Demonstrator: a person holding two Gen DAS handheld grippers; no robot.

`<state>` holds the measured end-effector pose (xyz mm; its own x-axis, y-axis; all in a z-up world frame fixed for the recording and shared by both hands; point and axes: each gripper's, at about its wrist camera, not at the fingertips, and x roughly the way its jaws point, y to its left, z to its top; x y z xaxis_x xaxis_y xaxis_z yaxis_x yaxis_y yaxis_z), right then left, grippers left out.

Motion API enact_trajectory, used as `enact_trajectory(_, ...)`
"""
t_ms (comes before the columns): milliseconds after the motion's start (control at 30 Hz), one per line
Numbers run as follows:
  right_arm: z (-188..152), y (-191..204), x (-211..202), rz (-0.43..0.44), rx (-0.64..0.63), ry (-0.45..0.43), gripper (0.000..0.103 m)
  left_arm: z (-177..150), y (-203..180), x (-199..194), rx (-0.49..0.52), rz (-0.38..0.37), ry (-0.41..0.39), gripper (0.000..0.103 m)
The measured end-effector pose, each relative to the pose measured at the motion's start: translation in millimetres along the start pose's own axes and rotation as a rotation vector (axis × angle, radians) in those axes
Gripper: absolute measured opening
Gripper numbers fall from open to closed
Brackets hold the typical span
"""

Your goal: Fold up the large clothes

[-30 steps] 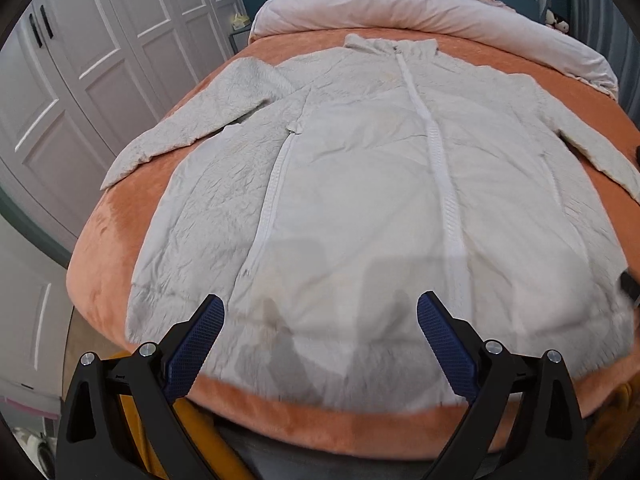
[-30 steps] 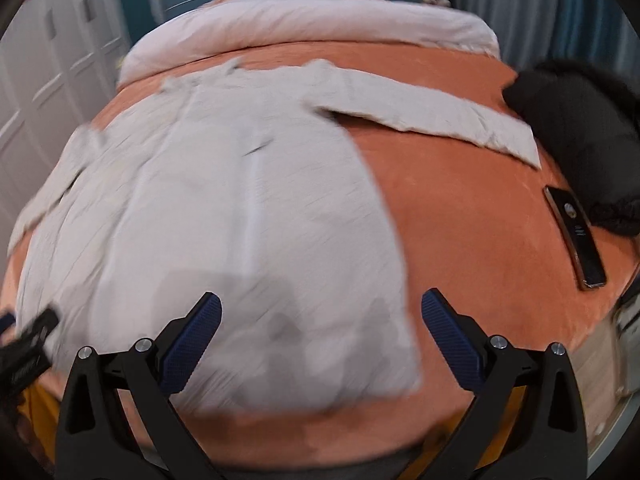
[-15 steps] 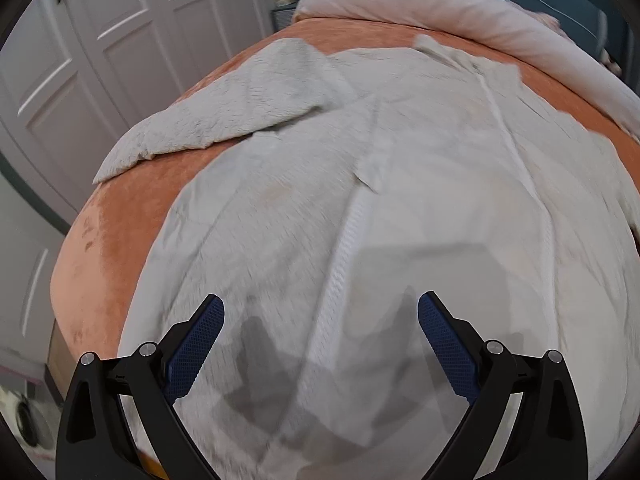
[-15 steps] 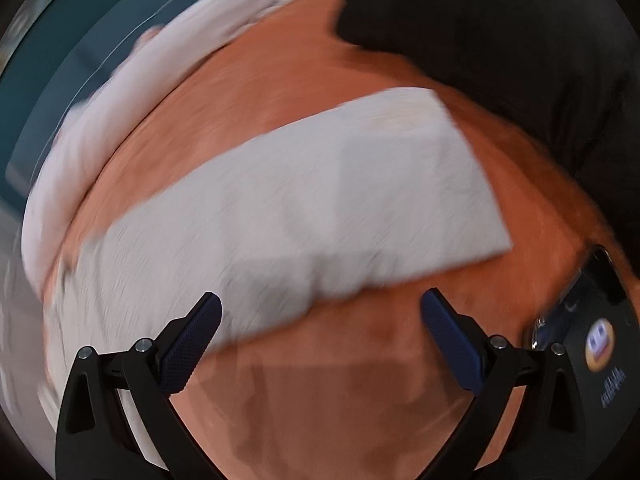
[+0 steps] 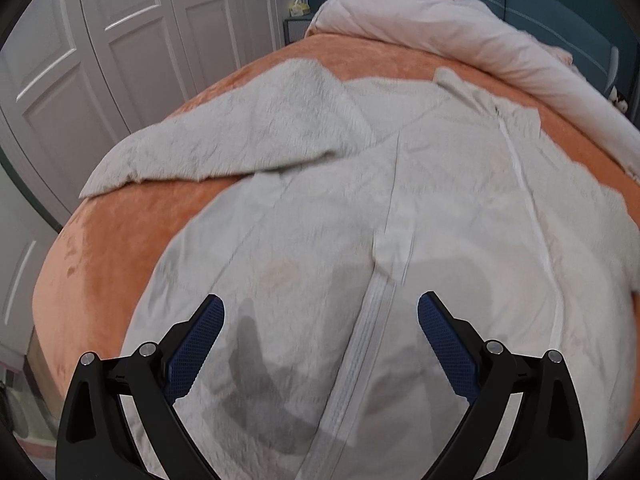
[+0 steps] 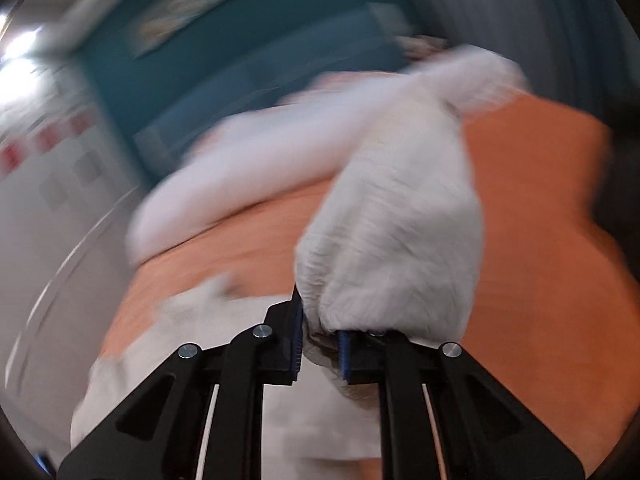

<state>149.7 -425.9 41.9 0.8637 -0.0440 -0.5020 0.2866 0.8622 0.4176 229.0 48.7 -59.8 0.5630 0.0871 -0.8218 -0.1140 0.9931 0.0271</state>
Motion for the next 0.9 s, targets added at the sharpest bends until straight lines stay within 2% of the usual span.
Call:
enact_trajectory(33,-8.6,46.0,9.9,0.081,-0.083,0.025,0.013,4.7,0.8,-0.2,-0.009,-0.01,-0.006,0.096)
enact_trajectory(100,-31.0,102.2,28.6,0.194,-0.178,0.088,0.015,14.7,3.2,-1.9,-0.038,-0.037,-0.02,0.096)
enact_trajectory(133,-54.0,135.8,43.4,0.248,-0.237,0.136,0.016,19.4,4.2,-2.5,-0.052,-0.052,-0.023,0.096)
enact_trajectory(167,-78.8,162.4,58.0,0.28,-0.289,0.192,0.019,25.5,5.7,-2.7,-0.071,-0.078,-0.025,0.096)
enact_trajectory(200,-94.7,176.0,66.3,0.298,-0.315,0.234,0.025,30.1,6.7,-2.1,-0.085,-0.1,-0.025,0.096)
enact_trajectory(267,-149.4,209.6,86.2,0.327,-0.393,0.354,0.032,40.6,8.5,2.0,-0.121,-0.165,-0.015,0.096)
enact_trajectory(300,-160.3,214.3,88.1,0.326,-0.414,0.369,0.039,45.6,8.2,5.8,-0.137,-0.196,-0.003,0.096)
enact_trajectory(333,-174.6,218.3,84.4,0.323,-0.438,0.375,0.047,50.0,7.9,10.2,-0.156,-0.232,0.011,0.096)
enact_trajectory(367,-184.3,216.8,75.4,0.315,-0.452,0.365,0.051,55.4,6.1,16.8,-0.179,-0.284,0.028,0.097)
enact_trajectory(400,-183.2,212.6,71.3,0.31,-0.446,0.354,0.056,59.5,3.4,23.0,-0.196,-0.317,0.043,0.097)
enact_trajectory(467,-175.2,189.2,58.8,0.274,-0.397,0.328,0.059,67.0,-6.6,39.1,-0.222,-0.391,0.077,0.097)
enact_trajectory(533,-160.3,147.1,43.0,0.206,-0.325,0.304,0.061,71.0,-20.4,57.8,-0.233,-0.439,0.121,0.097)
enact_trajectory(600,-151.5,126.0,40.1,0.13,-0.272,0.296,0.061,71.5,-35.9,79.7,-0.243,-0.439,0.175,0.097)
enact_trajectory(700,-132.6,87.2,44.9,0.032,-0.195,0.295,0.061,73.0,-53.3,97.0,-0.218,-0.41,0.165,0.093)
enact_trajectory(733,-127.4,75.3,47.8,0.022,-0.173,0.293,0.061,74.6,-57.4,97.7,-0.203,-0.402,0.152,0.082)
enact_trajectory(767,-123.0,65.7,51.6,0.008,-0.146,0.289,0.061,78.0,-62.6,98.4,-0.185,-0.415,0.138,0.055)
enact_trajectory(833,-119.5,58.0,57.5,-0.018,-0.122,0.284,0.047,88.0,-67.9,100.9,-0.158,-0.44,0.142,0.024)
enact_trajectory(867,-118.0,58.6,62.3,-0.018,-0.117,0.278,0.043,96.8,-70.3,98.1,-0.141,-0.45,0.12,0.013)
enact_trajectory(900,-114.6,60.7,66.5,-0.016,-0.119,0.268,0.033,106.3,-70.3,93.7,-0.126,-0.447,0.088,0.01)
